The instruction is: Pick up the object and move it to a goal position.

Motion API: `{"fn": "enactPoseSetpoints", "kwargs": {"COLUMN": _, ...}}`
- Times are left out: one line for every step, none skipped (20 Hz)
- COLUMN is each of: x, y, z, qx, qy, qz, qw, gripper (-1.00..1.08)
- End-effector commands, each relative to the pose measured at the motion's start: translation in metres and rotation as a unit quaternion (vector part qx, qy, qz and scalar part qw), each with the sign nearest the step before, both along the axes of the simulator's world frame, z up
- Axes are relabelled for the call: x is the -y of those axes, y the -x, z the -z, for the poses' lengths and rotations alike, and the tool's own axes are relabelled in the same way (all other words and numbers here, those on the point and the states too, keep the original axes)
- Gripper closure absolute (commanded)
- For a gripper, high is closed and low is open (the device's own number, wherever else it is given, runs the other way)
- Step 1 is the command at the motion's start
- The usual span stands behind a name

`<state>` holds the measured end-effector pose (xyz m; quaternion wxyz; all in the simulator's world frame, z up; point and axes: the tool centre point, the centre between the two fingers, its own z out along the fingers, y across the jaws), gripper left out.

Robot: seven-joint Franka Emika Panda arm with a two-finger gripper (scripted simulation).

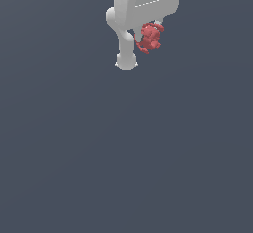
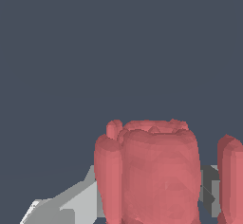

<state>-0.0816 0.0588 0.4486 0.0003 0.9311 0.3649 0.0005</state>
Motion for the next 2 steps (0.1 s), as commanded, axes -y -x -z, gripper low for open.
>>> {"fn": "enactPoseSetpoints", "kwargs": {"x": -0.0005, "y": 0.0001, "z": -0.0018, "qx": -0.001, "qy": 0.0, "qz": 0.0, "qw": 1.0, "gripper": 1.08}}
{"fn": "enactPoseSetpoints", "kwargs": {"x": 0.0, "y": -0.0001, "z": -0.0017, "qx": -0.001, "qy": 0.0, "qz": 0.001, "qw": 1.0, "gripper": 1.08}}
